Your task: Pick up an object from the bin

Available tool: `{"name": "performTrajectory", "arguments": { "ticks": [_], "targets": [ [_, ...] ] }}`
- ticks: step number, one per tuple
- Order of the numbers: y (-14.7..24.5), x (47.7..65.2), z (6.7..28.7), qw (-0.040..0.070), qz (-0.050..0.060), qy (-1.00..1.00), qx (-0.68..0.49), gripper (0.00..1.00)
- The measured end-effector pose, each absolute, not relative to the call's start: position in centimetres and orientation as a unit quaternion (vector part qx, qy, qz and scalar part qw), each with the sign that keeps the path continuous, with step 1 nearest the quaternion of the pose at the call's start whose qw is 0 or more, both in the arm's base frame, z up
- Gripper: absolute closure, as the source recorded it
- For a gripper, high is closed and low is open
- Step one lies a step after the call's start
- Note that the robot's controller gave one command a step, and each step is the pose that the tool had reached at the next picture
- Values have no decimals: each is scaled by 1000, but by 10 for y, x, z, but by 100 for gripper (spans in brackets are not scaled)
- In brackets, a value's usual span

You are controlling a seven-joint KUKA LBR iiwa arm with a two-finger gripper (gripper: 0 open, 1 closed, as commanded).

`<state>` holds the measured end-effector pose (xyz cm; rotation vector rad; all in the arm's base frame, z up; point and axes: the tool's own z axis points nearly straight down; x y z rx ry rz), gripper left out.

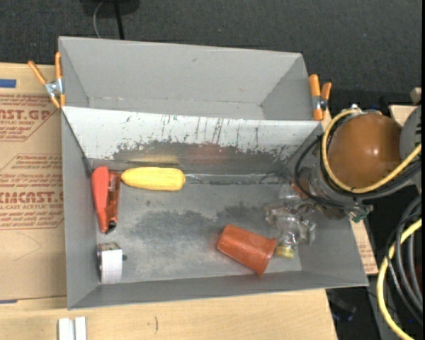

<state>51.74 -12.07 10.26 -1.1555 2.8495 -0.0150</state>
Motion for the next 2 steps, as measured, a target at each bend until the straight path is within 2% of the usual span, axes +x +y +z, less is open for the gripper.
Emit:
{"name": "performTrajectory", "arguments": {
  "ticks": [1,2],
  "targets": [
    [-128,521,173,37,-7,920,-391,100],
    [-138,518,233,35,-5,920,-390,100]
  ]
}}
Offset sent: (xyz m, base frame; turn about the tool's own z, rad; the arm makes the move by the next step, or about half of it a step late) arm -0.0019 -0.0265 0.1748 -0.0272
